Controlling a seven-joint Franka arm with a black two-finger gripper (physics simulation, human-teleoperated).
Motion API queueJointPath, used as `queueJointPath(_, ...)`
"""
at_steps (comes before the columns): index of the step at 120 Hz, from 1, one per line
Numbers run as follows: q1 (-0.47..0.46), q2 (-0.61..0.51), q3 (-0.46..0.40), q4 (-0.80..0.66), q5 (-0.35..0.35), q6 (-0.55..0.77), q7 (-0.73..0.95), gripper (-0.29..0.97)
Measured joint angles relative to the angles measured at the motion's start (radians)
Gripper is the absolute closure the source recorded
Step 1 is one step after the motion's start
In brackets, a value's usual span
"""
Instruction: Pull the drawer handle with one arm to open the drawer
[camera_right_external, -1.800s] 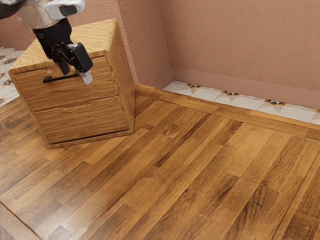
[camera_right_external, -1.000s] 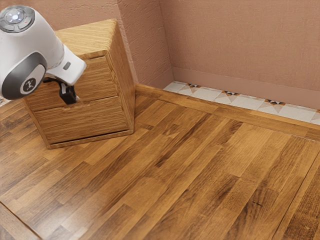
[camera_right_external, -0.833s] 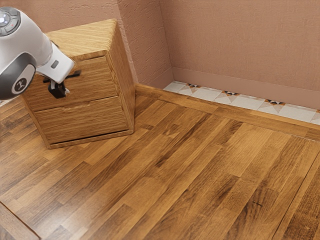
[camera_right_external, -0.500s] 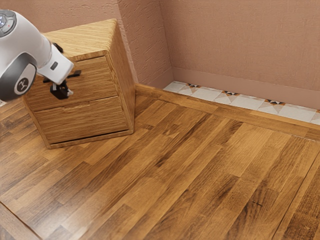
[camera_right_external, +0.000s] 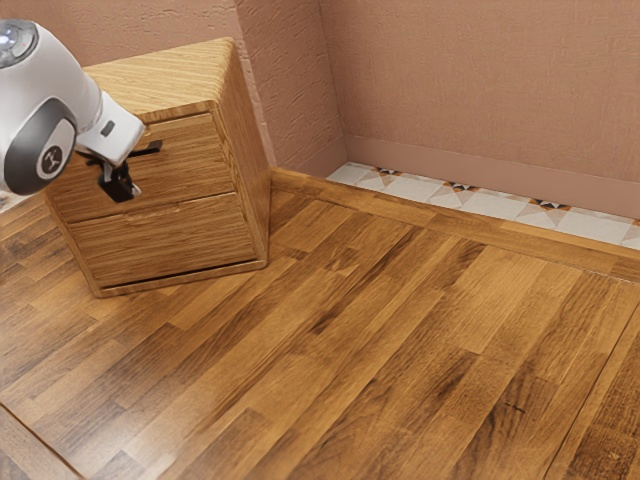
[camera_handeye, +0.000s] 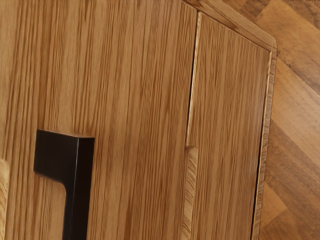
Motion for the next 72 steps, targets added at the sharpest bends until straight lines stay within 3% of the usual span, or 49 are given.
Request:
queueJointPath(45,0.006,0.101,0.013,0.052,-0.058,0.003,-0.001,-0.03)
queueJointPath(72,0.012,0.077,0.003,0.021,-0.067,0.002,-0.001,0.02)
